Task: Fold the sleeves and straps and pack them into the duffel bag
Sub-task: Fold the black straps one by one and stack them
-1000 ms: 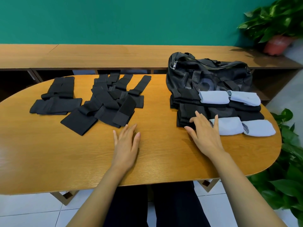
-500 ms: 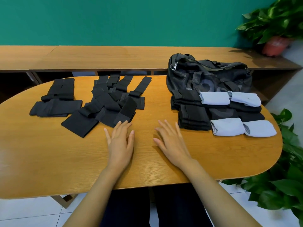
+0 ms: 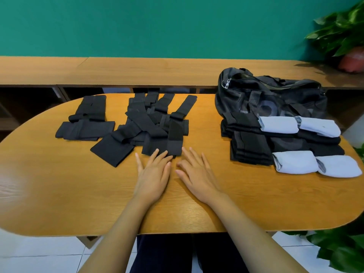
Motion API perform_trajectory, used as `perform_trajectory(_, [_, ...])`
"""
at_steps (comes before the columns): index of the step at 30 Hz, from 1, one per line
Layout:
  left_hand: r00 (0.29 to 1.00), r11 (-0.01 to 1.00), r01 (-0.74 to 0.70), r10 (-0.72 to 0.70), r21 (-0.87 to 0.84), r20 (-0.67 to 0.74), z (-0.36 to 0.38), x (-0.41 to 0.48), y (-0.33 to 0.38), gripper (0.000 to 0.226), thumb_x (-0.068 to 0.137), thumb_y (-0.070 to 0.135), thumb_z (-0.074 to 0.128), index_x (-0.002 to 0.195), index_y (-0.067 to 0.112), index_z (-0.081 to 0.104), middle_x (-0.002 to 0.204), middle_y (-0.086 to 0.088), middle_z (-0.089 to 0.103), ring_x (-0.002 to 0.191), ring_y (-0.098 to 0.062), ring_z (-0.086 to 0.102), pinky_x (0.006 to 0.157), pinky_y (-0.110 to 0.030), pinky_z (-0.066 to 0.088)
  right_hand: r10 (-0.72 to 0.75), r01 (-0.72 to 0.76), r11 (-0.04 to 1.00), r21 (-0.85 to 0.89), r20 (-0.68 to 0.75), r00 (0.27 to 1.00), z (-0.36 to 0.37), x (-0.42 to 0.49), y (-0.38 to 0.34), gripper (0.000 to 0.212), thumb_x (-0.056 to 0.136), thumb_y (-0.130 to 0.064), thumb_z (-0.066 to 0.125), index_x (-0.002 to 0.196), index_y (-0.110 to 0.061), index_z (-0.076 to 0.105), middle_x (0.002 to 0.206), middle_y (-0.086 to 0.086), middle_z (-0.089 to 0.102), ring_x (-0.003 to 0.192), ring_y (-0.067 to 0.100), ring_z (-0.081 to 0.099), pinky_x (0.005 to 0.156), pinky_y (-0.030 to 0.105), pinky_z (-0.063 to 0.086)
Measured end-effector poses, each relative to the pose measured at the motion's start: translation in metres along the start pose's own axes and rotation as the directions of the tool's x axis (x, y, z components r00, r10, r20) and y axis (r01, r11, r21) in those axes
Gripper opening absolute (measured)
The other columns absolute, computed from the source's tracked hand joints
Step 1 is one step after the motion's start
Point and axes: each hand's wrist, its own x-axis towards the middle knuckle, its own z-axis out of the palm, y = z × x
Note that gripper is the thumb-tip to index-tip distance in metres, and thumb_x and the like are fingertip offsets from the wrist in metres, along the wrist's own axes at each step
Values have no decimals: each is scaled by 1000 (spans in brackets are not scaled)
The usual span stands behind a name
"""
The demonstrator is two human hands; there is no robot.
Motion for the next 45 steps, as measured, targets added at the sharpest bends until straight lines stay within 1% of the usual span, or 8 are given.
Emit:
perform_trajectory(8, [999,998,22,-20,-66,31,-5,1,5,57,102,49,11,143,29,46,150,15,42,146,-1,15,115,-47,-25,143,-142,989,36,-45,989,-3,10,3,44,104,-41,35,146,-28,36,158,-5,30,147,12,19,122,41,11])
perform_trajectory(16, [994,993,105,-103,-49,49,-5,2,8,47,106,40,24,150,27,33,151,8,42,145,0,18,115,-48,-24,501,-409,787,462,-93,860,-11,57,-6,42,97,-39,58,134,-23,45,93,-14,63,98,12,57,83,32,46])
perform_trajectory(23, [994,994,108,-108,-18,1,-8,-1,11,48,104,42,25,150,27,33,147,10,46,141,1,29,115,-47,-25,555,-458,727,511,-45,831,-21,77,-3,32,95,-40,61,70,-21,51,70,-6,53,72,17,52,60,30,37])
perform_trajectory(29, [996,995,95,-95,-20,-2,-11,-1,13,47,104,42,25,147,27,38,142,8,52,141,-1,31,114,-48,-26,616,-388,229,893,176,768,-74,85,11,22,103,-31,49,101,-13,62,90,-1,73,67,9,54,56,20,36])
perform_trajectory(32, [998,998,64,-64,0,-6,-12,-2,12,55,101,48,15,145,30,41,139,10,55,140,0,33,113,-49,-26,542,-275,58,960,201,816,-87,93,20,47,104,-43,38,142,-16,42,132,4,62,108,15,61,86,31,49])
perform_trajectory(36, [1000,999,-20,19,-41,-21,-13,-4,12,66,95,51,5,143,31,46,137,11,57,136,2,38,114,-47,-26,480,-407,594,694,100,871,-74,86,10,58,105,-47,30,153,-15,27,155,4,36,135,18,39,110,36,32])
perform_trajectory(39, [997,998,-24,20,-60,-71,-11,-4,11,60,97,49,12,142,29,47,140,11,53,136,0,38,116,-46,-23,245,-226,922,316,-24,969,-43,60,-3,57,104,-44,35,155,-20,24,160,-4,26,147,15,22,116,34,22])
perform_trajectory(45, [980,992,114,-121,-50,-159,-5,0,5,63,96,53,16,143,21,44,155,3,35,147,-10,18,115,-41,-25,82,-52,978,-203,138,987,-6,15,-6,60,102,-54,22,157,-29,13,164,-9,6,151,15,-6,122,46,-5])
